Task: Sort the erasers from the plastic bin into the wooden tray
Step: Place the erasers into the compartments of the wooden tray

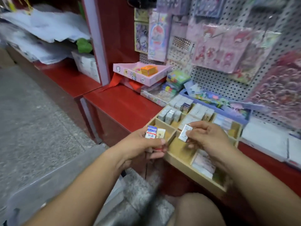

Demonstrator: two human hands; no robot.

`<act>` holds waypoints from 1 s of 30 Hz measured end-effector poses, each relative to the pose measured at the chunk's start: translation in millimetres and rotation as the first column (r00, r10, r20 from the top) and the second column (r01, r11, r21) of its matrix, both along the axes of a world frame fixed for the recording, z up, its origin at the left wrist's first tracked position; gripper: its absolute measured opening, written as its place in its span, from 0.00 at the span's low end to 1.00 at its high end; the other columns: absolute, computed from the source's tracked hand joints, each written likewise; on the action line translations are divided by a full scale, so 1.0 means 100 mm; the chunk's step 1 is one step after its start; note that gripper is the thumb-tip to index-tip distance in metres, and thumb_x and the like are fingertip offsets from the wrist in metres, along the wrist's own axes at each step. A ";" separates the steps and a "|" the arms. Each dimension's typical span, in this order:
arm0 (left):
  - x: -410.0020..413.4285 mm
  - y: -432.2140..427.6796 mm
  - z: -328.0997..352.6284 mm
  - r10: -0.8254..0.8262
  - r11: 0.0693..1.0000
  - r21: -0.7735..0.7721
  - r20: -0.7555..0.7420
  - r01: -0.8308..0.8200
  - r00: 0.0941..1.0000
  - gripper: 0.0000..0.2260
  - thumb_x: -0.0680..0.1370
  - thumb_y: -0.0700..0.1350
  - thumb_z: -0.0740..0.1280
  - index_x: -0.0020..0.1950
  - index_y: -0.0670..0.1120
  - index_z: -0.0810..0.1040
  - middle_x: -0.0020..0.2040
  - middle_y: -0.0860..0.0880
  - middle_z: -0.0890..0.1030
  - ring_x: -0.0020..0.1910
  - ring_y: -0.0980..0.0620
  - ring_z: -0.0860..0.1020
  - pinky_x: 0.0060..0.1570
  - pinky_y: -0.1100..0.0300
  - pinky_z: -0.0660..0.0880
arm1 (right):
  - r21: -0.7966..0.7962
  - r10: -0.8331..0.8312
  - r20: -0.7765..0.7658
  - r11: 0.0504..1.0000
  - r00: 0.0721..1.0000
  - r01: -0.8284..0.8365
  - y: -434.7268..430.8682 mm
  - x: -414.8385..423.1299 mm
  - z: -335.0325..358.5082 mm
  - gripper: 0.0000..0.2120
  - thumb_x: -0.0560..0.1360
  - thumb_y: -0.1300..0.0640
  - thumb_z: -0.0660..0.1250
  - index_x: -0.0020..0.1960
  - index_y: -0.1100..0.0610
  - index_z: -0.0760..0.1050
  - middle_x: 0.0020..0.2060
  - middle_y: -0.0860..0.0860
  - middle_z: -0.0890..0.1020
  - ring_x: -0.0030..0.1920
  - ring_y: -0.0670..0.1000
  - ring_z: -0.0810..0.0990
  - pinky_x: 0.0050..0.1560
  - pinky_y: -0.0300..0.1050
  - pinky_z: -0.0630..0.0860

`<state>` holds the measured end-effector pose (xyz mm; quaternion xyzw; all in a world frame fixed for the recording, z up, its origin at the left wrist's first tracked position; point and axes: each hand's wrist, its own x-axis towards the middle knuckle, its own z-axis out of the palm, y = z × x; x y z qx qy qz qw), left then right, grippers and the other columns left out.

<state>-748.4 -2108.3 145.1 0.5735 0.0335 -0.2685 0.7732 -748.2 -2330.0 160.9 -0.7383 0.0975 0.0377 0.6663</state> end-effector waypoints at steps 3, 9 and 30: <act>0.08 -0.27 0.07 -0.033 0.999 -0.041 -0.045 0.031 0.998 0.10 0.78 0.35 0.70 0.58 0.42 0.77 0.48 0.39 0.80 0.42 0.47 0.84 0.42 0.57 0.84 | -0.097 -0.083 0.040 0.992 0.996 0.086 -0.30 0.05 0.02 0.08 0.76 0.67 0.72 0.54 0.61 0.78 0.37 0.59 0.81 0.34 0.57 0.83 0.41 0.51 0.83; 0.34 -0.50 0.09 -0.035 0.992 -0.124 -0.178 0.013 0.983 0.12 0.79 0.35 0.61 0.61 0.34 0.77 0.51 0.34 0.82 0.45 0.40 0.84 0.43 0.51 0.84 | -0.323 -0.099 0.129 0.937 0.987 0.136 -0.51 0.31 -0.04 0.06 0.76 0.62 0.74 0.51 0.57 0.79 0.42 0.60 0.83 0.38 0.58 0.83 0.46 0.56 0.82; 0.78 -0.27 -0.22 0.059 0.987 -0.138 -0.129 -0.077 0.990 0.11 0.80 0.32 0.67 0.62 0.38 0.78 0.47 0.38 0.83 0.45 0.43 0.84 0.49 0.46 0.84 | -0.899 0.163 0.117 0.436 0.980 0.035 0.00 1.38 -0.41 0.11 0.74 0.48 0.75 0.52 0.48 0.76 0.43 0.47 0.83 0.48 0.54 0.80 0.43 0.48 0.76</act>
